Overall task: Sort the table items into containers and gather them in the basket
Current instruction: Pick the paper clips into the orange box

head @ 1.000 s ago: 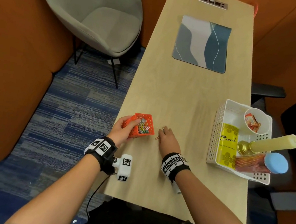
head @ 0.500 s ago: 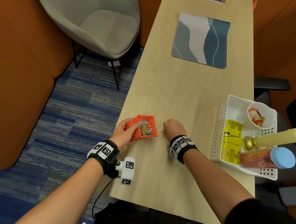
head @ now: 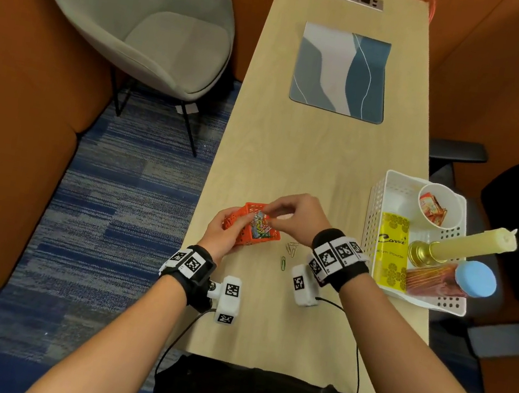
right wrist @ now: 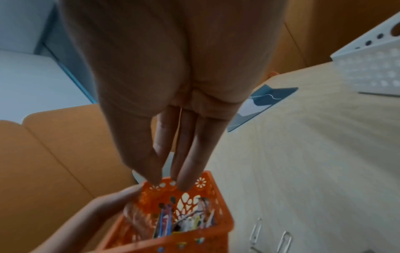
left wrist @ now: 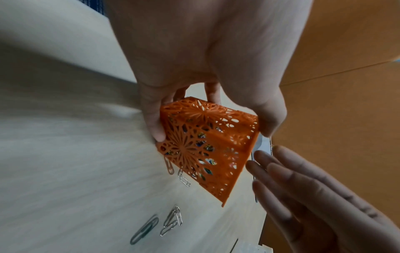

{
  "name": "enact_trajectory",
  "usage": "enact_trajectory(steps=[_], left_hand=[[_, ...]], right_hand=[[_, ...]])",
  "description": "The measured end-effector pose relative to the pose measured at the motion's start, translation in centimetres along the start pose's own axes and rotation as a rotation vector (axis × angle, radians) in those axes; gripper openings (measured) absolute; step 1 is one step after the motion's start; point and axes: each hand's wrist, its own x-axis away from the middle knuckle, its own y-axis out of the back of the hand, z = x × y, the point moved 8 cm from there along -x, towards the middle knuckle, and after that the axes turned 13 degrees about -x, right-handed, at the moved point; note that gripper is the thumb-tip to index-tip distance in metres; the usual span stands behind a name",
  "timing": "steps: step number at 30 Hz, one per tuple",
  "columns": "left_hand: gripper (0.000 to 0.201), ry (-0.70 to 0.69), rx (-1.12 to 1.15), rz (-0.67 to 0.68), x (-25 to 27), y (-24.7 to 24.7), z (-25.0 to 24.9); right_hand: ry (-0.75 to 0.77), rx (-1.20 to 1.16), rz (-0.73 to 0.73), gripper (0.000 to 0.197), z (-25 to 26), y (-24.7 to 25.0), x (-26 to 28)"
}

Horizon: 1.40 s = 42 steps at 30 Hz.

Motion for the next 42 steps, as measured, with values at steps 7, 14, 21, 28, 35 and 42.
enact_trajectory(steps=[7, 14, 21, 28, 35, 42], left_hand=[[0.040, 0.021, 0.126, -0.093, 0.0, 4.6, 0.4], [0.035, 0.053, 0.173, -0.181, -0.3, 8.1, 1.5], [0.043, 0.035, 0.181, -0.142, -0.2, 6.9, 1.5], [0.034, 0.017, 0.159, -0.102, -0.1, 5.6, 1.3], [0.037, -0.006, 0.155, -0.081, 0.1, 4.5, 0.8], [0.039, -0.002, 0.110, -0.055, 0.4, 3.6, 0.8]], right_hand=[[-0.194, 0.294, -0.217, 0.041, -7.2, 0.9, -0.7], [0.114, 0.594, 0.111, 0.051, -7.7, -8.4, -0.2], [0.395, 1.037, 0.210, 0.045, -8.5, -7.8, 2.7], [0.085, 0.997, 0.163, 0.049, -12.5, -4.7, 6.3], [0.016, 0.965, 0.090, 0.029, -11.9, -4.4, 6.1], [-0.150, 0.995, 0.103, 0.019, -10.5, -4.1, 3.9]])
